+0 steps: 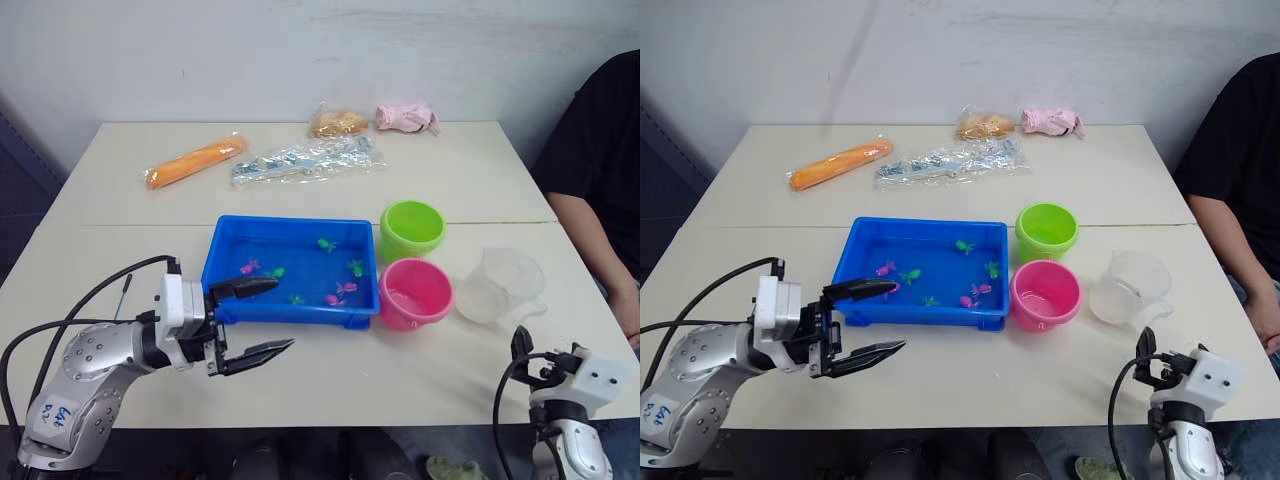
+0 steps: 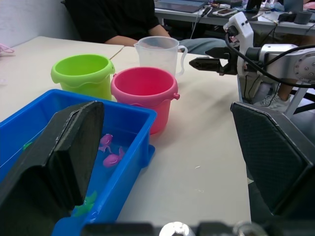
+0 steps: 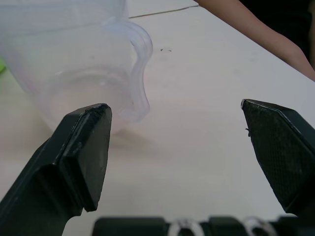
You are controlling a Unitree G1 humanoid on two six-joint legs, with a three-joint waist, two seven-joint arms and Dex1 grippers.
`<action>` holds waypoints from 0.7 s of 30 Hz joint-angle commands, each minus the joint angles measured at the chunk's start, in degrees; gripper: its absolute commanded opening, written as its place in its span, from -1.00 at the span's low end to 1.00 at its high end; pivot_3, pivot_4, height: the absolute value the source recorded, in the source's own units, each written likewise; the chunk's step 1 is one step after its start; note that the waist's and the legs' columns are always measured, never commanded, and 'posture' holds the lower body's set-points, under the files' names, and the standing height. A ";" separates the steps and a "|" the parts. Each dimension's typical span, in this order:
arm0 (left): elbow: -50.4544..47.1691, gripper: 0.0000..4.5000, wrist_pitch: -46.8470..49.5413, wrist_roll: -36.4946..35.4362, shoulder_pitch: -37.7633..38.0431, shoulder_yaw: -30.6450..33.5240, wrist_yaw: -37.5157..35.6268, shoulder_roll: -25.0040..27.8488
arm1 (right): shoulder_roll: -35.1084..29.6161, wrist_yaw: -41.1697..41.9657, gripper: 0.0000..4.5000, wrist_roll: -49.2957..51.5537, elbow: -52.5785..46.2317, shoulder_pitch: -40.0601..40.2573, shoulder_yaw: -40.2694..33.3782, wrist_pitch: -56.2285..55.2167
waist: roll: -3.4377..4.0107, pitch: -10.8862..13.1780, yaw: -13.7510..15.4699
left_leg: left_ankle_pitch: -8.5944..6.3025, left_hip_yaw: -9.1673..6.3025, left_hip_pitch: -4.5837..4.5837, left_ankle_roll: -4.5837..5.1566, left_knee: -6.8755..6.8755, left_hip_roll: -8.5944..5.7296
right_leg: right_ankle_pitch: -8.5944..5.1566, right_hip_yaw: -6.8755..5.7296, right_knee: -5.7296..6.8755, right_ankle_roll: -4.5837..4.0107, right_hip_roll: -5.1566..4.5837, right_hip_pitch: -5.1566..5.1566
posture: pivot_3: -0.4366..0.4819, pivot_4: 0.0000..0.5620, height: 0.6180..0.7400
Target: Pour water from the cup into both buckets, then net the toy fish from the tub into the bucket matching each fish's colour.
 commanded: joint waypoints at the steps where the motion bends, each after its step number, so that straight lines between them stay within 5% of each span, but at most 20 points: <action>1: -0.97 0.97 0.11 -0.29 -1.13 -0.26 -0.58 0.15 | 0.30 -0.91 1.00 -0.02 0.54 -0.88 -1.11 -0.66 | 0.00 0.00 0.00 | 0.00 0.00 0.00 0.00 0.00 0.00 | 0.00 0.00 0.00 0.00 0.00 0.00 | -0.05 -0.47 1.00; 21: -0.35 0.97 0.98 -0.02 -3.00 -0.54 -1.33 0.20 | -0.69 -1.57 1.00 -0.81 11.65 -10.41 -1.75 -7.14 | 0.04 0.02 -0.05 | 0.00 0.01 -0.01 -0.01 0.00 0.00 | 0.00 0.01 0.00 0.00 0.02 -0.02 | -0.05 -0.47 1.00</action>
